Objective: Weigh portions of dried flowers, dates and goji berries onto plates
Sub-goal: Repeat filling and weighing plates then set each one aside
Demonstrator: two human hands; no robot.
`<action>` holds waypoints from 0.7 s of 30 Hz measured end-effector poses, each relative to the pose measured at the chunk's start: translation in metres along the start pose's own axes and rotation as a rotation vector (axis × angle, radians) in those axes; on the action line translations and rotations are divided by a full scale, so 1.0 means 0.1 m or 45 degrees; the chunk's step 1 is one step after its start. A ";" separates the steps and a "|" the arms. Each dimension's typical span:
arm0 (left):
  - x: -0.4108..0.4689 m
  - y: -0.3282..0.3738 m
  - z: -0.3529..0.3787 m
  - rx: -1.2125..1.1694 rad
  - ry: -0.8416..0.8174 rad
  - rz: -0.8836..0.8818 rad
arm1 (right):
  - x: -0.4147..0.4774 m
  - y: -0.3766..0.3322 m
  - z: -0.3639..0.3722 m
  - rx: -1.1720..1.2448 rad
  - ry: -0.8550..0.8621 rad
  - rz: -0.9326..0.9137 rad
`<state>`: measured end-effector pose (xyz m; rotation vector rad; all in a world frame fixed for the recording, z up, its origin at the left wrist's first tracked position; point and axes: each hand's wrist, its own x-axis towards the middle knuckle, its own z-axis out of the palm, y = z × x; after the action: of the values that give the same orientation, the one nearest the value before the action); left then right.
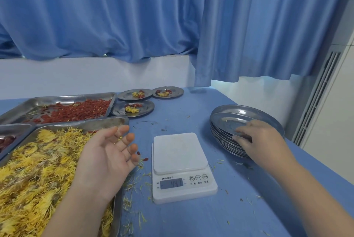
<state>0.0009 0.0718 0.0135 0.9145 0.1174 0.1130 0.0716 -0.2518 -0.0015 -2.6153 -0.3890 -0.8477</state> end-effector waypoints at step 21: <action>-0.04 0.03 0.01 -0.031 0.043 -0.020 | -0.29 -0.87 0.40 -0.158 0.395 -0.861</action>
<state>-0.0029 0.0723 0.0167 0.8873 0.1540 0.1149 0.0375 -0.1612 -0.0265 -2.4019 -1.1933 -1.4994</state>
